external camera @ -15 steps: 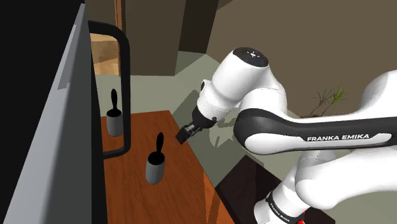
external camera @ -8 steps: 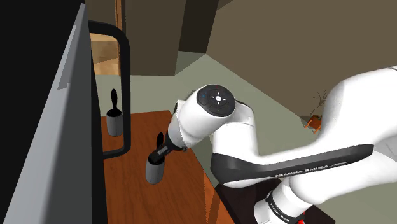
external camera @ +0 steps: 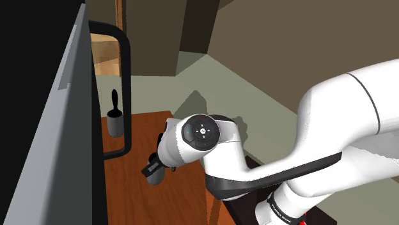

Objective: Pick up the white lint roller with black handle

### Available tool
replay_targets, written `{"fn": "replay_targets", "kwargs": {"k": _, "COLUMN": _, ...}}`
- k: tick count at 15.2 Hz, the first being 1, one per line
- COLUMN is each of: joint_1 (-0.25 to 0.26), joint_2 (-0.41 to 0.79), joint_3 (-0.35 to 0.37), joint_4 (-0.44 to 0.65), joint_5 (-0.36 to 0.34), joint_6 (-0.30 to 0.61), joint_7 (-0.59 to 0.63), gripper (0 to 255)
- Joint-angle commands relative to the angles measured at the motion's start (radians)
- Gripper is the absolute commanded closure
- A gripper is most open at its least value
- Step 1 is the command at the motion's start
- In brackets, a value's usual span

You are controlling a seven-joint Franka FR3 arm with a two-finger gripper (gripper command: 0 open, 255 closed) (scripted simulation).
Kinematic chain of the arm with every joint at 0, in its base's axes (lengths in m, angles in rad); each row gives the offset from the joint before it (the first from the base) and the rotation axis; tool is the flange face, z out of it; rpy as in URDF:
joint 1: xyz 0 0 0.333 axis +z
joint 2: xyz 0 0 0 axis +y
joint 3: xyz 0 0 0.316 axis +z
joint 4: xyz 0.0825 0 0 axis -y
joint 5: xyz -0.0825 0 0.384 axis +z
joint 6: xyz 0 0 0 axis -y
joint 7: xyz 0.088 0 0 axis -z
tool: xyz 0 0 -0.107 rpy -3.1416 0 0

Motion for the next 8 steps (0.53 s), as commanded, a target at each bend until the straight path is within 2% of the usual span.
{"fn": "replay_targets", "kwargs": {"k": 1, "joint_1": -0.073, "joint_2": 0.022, "joint_3": 0.073, "joint_4": -0.004, "joint_5": -0.047, "joint_6": 0.025, "joint_7": 0.048, "gripper": 0}}
{"fn": "replay_targets", "kwargs": {"k": 3, "joint_1": -0.074, "joint_2": 0.021, "joint_3": 0.074, "joint_4": -0.004, "joint_5": -0.045, "joint_6": 0.026, "joint_7": 0.046, "gripper": 0}}
{"fn": "replay_targets", "kwargs": {"k": 4, "joint_1": -0.075, "joint_2": 0.021, "joint_3": 0.076, "joint_4": -0.003, "joint_5": -0.045, "joint_6": 0.025, "joint_7": 0.047, "gripper": 255}}
{"fn": "replay_targets", "kwargs": {"k": 8, "joint_1": -0.075, "joint_2": 0.021, "joint_3": 0.075, "joint_4": -0.003, "joint_5": -0.045, "joint_6": 0.025, "joint_7": 0.047, "gripper": 255}}
